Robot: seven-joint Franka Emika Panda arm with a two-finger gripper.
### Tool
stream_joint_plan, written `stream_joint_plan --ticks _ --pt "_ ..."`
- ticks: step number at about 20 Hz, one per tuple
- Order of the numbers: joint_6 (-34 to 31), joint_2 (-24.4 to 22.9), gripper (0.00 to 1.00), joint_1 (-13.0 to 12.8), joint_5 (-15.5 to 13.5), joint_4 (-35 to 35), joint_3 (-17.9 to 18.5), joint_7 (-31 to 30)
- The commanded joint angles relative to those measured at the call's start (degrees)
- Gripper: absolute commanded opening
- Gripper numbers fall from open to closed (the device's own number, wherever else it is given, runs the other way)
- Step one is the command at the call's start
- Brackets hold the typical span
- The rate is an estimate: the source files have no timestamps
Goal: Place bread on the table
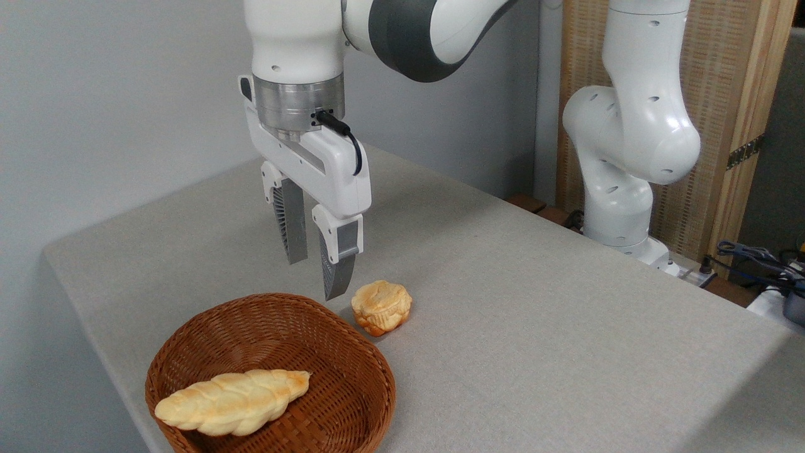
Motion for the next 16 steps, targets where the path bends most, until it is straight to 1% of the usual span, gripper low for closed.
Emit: stream_joint_plan --ticks 1,12,16 --pt "0.21 0.01 1.0 -0.47 0.56 0.38 0.47 -0.97" --pt "0.03 0.01 1.0 -0.47 0.56 0.38 0.56 -0.97" --pt "1.0 -0.08 1.0 -0.39 0.64 0.38 0.56 -0.88"
